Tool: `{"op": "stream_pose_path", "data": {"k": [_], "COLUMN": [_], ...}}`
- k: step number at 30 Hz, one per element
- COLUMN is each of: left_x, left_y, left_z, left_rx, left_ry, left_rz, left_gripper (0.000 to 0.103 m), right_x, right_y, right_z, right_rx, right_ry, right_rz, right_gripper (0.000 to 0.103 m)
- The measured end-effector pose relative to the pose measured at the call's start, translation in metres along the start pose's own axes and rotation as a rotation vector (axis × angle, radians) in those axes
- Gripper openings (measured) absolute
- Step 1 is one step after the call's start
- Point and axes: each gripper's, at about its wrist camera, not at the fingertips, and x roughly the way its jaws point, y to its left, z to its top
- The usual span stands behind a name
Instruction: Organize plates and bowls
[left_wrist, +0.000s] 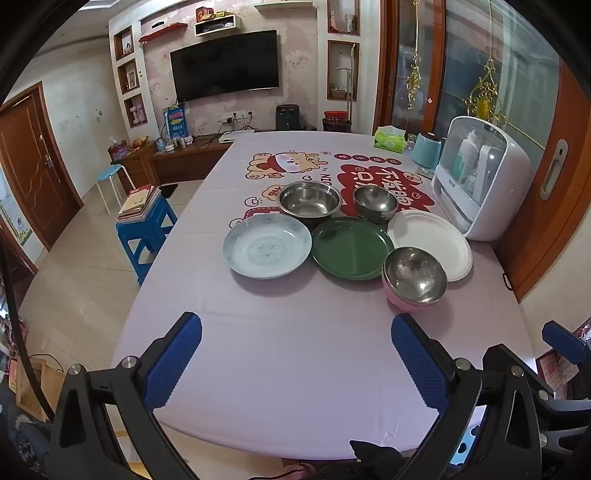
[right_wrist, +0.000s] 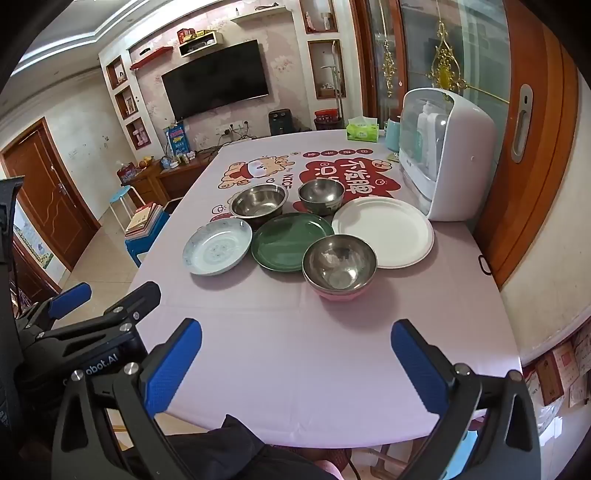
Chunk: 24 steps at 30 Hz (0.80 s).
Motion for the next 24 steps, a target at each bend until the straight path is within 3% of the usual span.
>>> {"op": "stream_pose_path", "data": {"k": [24], "left_x": [0.0018], "left_y": [0.0029], "left_z": [-0.0003], "left_rx": [-0.006], "left_ry": [0.0], "left_rz": [-0.008], "left_gripper": [0.102], "right_x": [0.0028], "right_y": [0.0018], "right_z": [0.0021], "right_rx": [-0.002], "right_ry": [0.004], "right_rz": [-0.004], "right_gripper": [0.103]}}
